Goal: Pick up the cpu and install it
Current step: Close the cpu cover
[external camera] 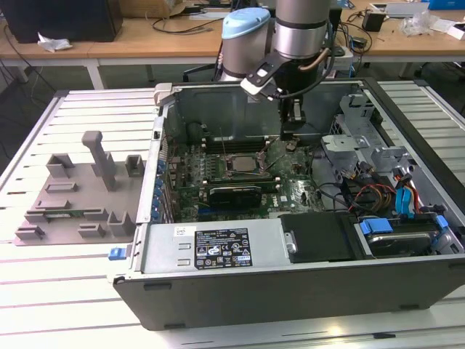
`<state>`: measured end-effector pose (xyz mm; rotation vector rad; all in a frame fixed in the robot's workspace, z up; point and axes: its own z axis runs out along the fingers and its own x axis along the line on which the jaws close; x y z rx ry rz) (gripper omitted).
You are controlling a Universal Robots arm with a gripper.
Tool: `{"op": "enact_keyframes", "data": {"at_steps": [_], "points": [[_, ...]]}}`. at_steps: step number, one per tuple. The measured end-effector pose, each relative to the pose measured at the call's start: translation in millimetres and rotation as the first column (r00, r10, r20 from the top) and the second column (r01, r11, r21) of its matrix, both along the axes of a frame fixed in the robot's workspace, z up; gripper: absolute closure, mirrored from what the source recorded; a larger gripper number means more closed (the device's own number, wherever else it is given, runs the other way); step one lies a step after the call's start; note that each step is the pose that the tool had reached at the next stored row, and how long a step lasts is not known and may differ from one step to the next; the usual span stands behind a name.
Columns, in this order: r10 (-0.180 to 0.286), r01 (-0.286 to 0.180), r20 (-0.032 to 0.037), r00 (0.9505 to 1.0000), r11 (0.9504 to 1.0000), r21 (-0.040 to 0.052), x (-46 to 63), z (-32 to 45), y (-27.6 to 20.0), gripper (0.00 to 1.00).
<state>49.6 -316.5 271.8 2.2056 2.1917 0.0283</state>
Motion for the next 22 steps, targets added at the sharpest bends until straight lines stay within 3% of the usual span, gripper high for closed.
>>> {"op": "enact_keyframes", "data": {"at_steps": [2,4,5,7,12,16,22], "points": [[0.0,0.0,-0.0025,1.0,1.0,0.0,8.0,-0.1,0.0,0.89],[0.0,0.0,-0.0132,0.9999,1.0,0.0002,20.0,-2.0,0.0,0.89],[0.0,0.0,-0.0155,0.9999,1.0,0.0001,21.6,-2.7,0.0,0.89],[0.0,0.0,-0.0269,0.9996,1.0,-0.0001,29.3,-6.0,0.0,0.89],[0.0,0.0,-0.0268,0.9996,1.0,0.0007,29.7,-7.4,0.1,0.89],[0.0,0.0,-0.0271,0.9996,1.0,0.0001,28.9,-16.1,0.0,0.89],[0.0,0.0,-0.0271,0.9996,1.0,0.0,14.7,-19.1,0.0,0.89]]}}
